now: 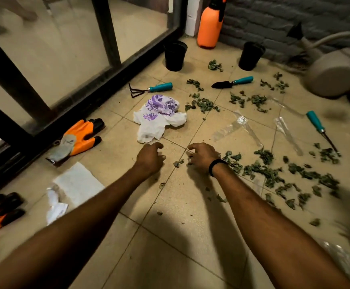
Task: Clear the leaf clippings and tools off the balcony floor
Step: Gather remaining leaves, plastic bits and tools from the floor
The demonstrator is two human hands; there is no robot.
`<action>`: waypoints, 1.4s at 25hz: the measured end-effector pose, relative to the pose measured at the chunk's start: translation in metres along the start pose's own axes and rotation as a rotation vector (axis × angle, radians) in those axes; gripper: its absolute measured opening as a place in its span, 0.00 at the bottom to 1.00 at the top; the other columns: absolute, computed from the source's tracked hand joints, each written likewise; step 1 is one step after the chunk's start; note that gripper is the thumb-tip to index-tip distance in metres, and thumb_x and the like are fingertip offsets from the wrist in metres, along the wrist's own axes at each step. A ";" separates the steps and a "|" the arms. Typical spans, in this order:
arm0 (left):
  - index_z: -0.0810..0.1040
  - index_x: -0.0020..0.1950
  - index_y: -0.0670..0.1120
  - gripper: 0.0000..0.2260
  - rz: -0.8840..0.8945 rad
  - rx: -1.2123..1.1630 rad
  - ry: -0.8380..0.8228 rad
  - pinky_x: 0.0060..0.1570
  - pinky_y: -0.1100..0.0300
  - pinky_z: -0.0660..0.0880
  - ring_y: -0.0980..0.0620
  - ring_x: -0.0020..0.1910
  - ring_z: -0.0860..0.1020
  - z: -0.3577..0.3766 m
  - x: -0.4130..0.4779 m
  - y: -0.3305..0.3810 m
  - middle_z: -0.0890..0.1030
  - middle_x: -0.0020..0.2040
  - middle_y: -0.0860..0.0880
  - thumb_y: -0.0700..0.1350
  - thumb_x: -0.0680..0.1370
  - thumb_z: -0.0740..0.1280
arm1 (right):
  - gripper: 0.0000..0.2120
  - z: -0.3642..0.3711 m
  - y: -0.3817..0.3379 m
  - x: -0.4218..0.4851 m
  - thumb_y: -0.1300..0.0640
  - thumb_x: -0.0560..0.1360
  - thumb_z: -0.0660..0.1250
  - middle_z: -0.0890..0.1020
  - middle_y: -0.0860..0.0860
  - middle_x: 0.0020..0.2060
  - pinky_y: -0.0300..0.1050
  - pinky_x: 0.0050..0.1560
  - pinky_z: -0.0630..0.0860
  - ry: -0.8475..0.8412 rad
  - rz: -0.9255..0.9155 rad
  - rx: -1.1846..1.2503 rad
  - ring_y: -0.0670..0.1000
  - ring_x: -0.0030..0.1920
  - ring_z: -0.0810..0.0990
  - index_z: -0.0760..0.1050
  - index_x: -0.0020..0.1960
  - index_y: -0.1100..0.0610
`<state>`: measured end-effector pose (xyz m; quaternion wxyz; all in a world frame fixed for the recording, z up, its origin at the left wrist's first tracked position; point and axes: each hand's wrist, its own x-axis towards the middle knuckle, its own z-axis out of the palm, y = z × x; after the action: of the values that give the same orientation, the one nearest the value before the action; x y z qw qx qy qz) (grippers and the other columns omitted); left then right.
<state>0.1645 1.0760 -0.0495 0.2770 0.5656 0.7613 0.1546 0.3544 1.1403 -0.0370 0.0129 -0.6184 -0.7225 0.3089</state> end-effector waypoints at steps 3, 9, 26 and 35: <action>0.66 0.76 0.52 0.26 0.134 0.022 -0.063 0.61 0.52 0.72 0.43 0.62 0.72 0.038 -0.009 0.001 0.71 0.66 0.41 0.47 0.79 0.68 | 0.28 0.017 0.005 -0.002 0.57 0.73 0.72 0.70 0.56 0.67 0.49 0.66 0.70 -0.090 -0.053 -0.153 0.59 0.65 0.72 0.70 0.71 0.47; 0.66 0.75 0.52 0.22 0.297 0.105 0.018 0.59 0.53 0.73 0.45 0.66 0.67 0.077 -0.007 0.003 0.67 0.71 0.44 0.42 0.82 0.64 | 0.11 0.044 0.023 -0.011 0.59 0.77 0.65 0.76 0.58 0.55 0.50 0.53 0.74 0.095 -0.230 -0.313 0.58 0.53 0.76 0.79 0.59 0.56; 0.82 0.48 0.41 0.06 -0.121 -0.174 0.453 0.43 0.57 0.71 0.49 0.45 0.77 0.003 -0.022 -0.086 0.81 0.47 0.46 0.39 0.78 0.65 | 0.09 0.065 -0.033 -0.001 0.63 0.75 0.68 0.83 0.49 0.48 0.36 0.49 0.74 0.137 -0.168 0.115 0.50 0.51 0.80 0.78 0.54 0.54; 0.76 0.68 0.42 0.16 0.094 0.145 0.273 0.57 0.53 0.68 0.38 0.61 0.72 0.035 -0.009 -0.098 0.75 0.66 0.40 0.48 0.83 0.63 | 0.06 0.068 -0.033 -0.001 0.65 0.76 0.65 0.81 0.56 0.43 0.46 0.45 0.75 0.089 -0.322 -0.094 0.53 0.45 0.79 0.82 0.46 0.63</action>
<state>0.1114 1.0338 -0.1290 0.1219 0.5927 0.7738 0.1872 0.2984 1.1091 -0.0768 0.0652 -0.5077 -0.8245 0.2412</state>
